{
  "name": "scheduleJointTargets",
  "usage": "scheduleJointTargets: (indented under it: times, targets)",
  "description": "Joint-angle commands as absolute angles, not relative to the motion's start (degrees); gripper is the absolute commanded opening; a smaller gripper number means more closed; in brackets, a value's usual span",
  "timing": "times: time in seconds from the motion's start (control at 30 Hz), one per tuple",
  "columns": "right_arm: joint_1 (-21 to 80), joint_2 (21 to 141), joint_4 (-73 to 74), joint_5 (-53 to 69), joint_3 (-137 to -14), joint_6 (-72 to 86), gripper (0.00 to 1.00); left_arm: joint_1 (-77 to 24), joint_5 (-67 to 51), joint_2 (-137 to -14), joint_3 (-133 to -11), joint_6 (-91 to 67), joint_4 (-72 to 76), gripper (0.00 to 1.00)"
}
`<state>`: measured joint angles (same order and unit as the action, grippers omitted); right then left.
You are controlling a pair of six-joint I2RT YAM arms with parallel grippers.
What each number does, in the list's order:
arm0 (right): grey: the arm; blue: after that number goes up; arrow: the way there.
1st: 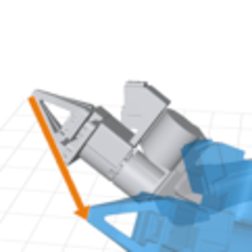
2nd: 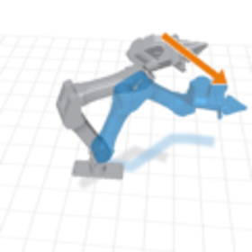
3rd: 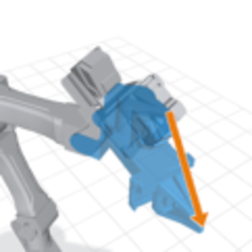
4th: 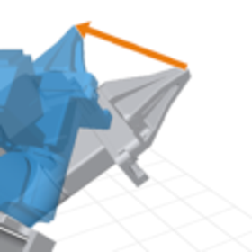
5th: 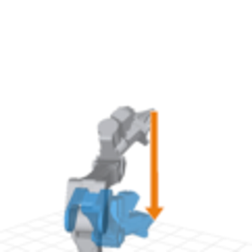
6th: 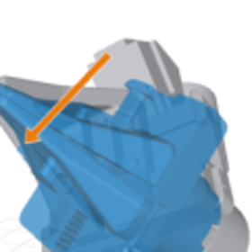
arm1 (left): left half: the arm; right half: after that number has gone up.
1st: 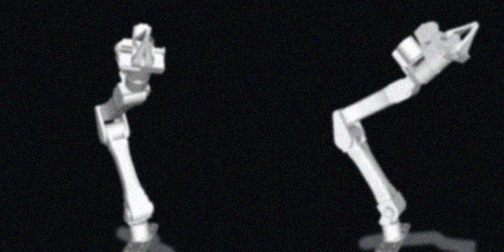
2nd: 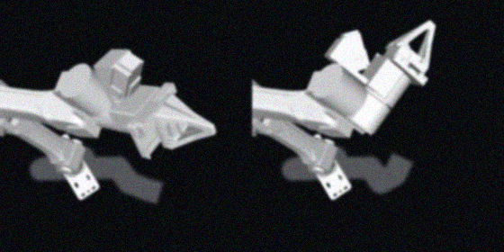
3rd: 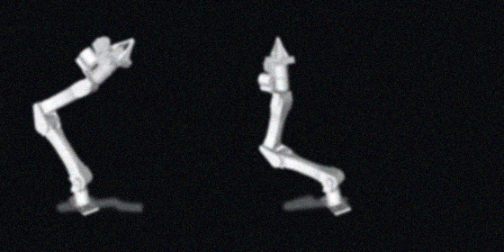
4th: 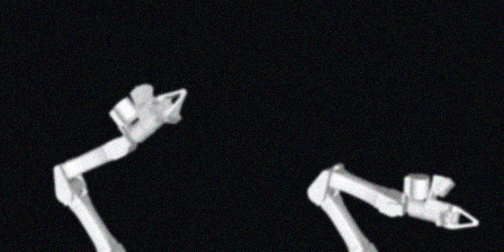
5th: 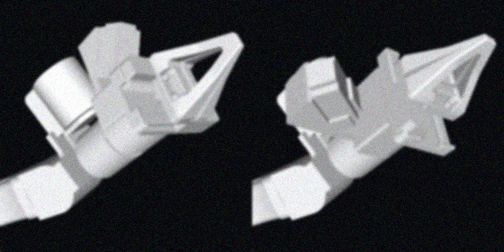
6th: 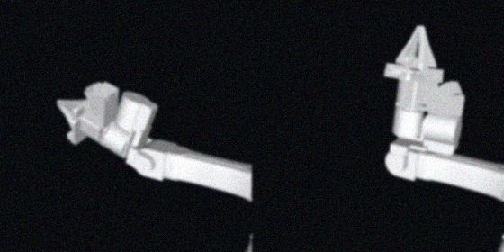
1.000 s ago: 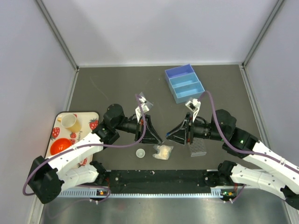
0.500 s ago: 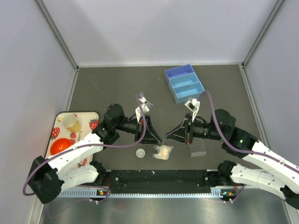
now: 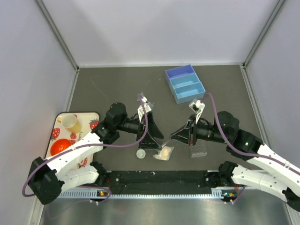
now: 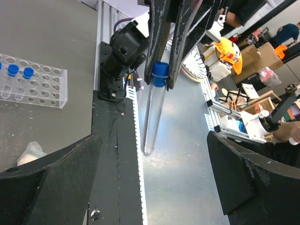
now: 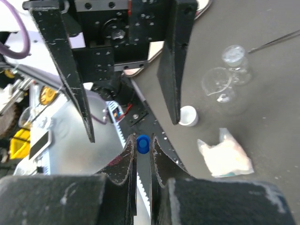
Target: Organize the chemistry lab equipment
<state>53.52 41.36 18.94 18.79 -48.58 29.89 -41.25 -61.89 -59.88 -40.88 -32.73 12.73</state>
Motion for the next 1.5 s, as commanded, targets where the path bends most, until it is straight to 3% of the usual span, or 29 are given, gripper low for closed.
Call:
scheduleJointTargets:
  times: [0.0,0.17,0.47,1.07,1.47]
  targets:
    - [54.1,38.3,29.9,9.2,-53.3,26.1,0.00,-41.3,-59.0,-58.8,-44.2,-28.0,7.9,0.99]
    - [54.1,38.3,41.8,-6.4,-56.0,26.1,0.00,-41.4,-57.3,-59.1,-44.6,-27.1,6.3,0.99]
    - [54.1,41.4,54.0,-19.8,-57.3,30.2,0.00,-41.4,-56.3,-60.7,-45.4,-26.4,5.9,0.99]
    - [54.1,43.2,57.4,-24.3,-49.8,40.9,0.00,-41.4,-56.2,-60.9,-45.5,-24.2,4.0,0.99]
    - [54.2,39.0,50.5,-27.0,-41.1,48.2,0.00,-41.4,-56.4,-61.7,-45.7,-23.9,4.0,0.99]
